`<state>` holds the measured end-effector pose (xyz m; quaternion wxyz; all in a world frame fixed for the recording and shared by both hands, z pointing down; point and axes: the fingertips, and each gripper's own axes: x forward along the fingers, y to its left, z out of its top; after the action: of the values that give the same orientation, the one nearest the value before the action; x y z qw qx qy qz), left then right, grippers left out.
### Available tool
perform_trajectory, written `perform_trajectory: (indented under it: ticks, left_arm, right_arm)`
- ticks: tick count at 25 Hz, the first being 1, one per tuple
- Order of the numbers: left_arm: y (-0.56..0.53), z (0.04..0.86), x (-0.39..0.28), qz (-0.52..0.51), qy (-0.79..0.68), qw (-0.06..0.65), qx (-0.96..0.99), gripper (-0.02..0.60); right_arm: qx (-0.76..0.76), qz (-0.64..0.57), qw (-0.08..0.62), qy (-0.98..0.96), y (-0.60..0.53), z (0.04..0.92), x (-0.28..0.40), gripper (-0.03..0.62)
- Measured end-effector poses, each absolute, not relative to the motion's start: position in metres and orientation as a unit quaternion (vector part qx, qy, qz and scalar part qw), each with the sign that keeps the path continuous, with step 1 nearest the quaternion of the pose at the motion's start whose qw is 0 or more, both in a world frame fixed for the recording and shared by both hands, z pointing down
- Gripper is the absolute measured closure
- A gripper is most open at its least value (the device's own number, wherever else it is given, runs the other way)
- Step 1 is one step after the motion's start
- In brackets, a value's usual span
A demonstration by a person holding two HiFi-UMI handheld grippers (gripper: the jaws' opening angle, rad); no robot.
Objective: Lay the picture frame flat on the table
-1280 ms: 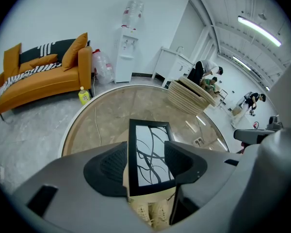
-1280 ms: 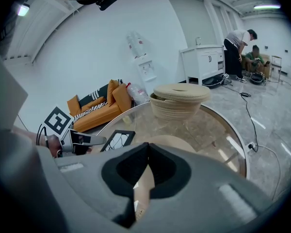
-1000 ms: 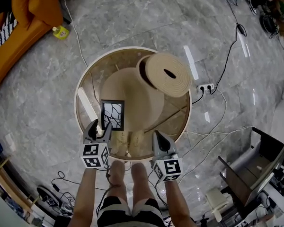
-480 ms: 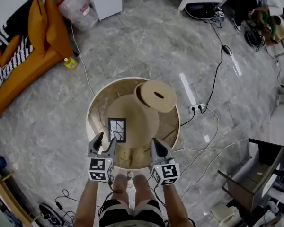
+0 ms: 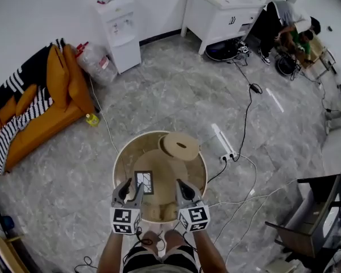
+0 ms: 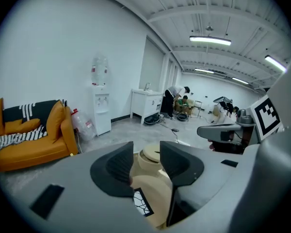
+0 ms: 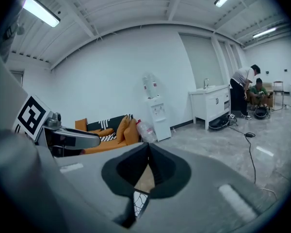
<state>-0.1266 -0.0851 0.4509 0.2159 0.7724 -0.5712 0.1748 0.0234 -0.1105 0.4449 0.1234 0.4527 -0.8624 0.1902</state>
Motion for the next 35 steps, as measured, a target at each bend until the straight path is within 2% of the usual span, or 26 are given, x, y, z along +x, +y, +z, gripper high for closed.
perform_trajectory:
  ticks: [3, 9, 14, 26, 35]
  left_arm:
    - [-0.080, 0.414, -0.119, 0.167, -0.572, 0.199, 0.778, 0.416]
    - [-0.069, 0.351, -0.110, 0.154, -0.577, 0.170, 0.784, 0.501]
    - [-0.048, 0.309, -0.102, 0.150, -0.581, 0.138, 0.788, 0.538]
    - [0.017, 0.243, -0.100, 0.125, -0.587, 0.110, 0.793, 0.557]
    - [0.024, 0.241, -0.112, 0.116, -0.594, 0.113, 0.788, 0.557]
  right_arm:
    - [0.460, 0.177, 0.114, -0.863, -0.104, 0.409, 0.034, 0.595]
    - [0.462, 0.148, 0.102, -0.869, -0.087, 0.344, 0.049, 0.595]
    - [0.465, 0.123, 0.091, -0.872, -0.064, 0.299, 0.058, 0.595]
    - [0.460, 0.079, 0.081, -0.881, -0.011, 0.235, 0.064, 0.595]
    - [0.456, 0.071, 0.076, -0.884, -0.005, 0.229, 0.054, 0.595]
